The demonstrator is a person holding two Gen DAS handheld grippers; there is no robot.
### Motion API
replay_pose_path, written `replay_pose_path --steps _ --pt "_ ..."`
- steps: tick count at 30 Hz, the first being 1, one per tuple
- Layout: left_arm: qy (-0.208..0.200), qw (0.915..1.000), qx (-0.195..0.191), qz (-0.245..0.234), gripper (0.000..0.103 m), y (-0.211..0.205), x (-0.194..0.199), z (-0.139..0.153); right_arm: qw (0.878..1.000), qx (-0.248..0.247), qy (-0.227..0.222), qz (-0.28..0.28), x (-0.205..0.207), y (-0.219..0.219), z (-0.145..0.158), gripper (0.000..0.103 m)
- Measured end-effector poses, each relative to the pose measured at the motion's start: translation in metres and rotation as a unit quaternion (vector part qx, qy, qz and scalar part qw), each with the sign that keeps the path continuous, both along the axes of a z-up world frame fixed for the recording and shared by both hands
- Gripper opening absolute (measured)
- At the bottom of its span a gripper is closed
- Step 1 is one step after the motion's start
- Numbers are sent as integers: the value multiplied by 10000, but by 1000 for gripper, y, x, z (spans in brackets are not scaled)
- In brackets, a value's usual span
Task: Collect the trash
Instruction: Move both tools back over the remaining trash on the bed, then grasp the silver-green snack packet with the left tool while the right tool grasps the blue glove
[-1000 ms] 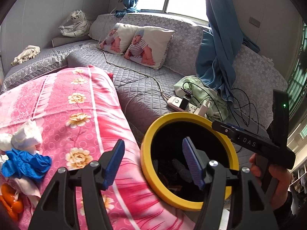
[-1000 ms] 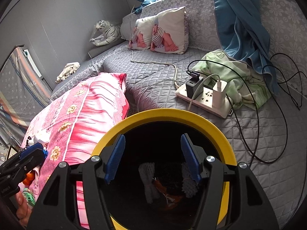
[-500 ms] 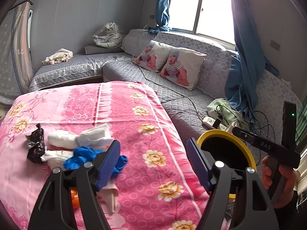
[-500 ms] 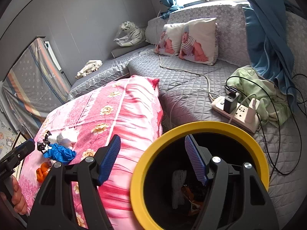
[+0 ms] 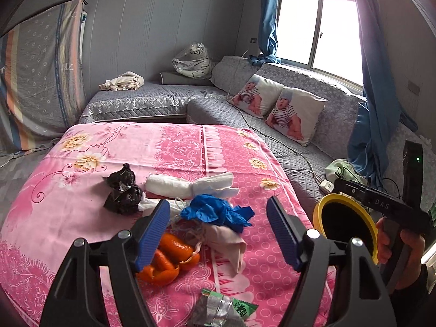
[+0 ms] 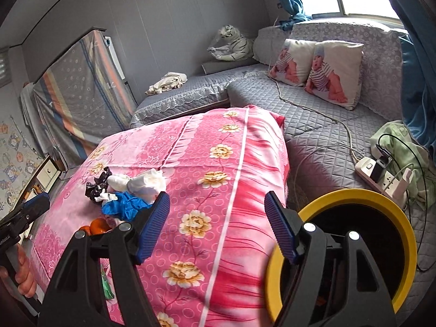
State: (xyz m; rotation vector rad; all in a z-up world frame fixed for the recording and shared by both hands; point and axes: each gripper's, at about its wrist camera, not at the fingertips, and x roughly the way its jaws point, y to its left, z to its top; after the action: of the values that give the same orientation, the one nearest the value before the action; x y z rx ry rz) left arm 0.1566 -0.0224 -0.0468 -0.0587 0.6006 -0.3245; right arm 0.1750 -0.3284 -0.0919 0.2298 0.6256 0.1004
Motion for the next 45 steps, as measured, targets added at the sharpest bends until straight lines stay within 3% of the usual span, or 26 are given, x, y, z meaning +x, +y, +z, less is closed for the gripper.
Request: replay_pose_path --steps 12,22,45 --pt "23 9998 -143 143 71 38 -38 -6 9987 -158 95 473 6 49 -2 71" --pt "206 9996 -202 34 71 39 -59 -25 9970 -248 226 692 12 77 -9 71" --pt "984 9941 -126 -431 72 4 -43 -98 9840 -679 793 1442 75 143 -56 71"
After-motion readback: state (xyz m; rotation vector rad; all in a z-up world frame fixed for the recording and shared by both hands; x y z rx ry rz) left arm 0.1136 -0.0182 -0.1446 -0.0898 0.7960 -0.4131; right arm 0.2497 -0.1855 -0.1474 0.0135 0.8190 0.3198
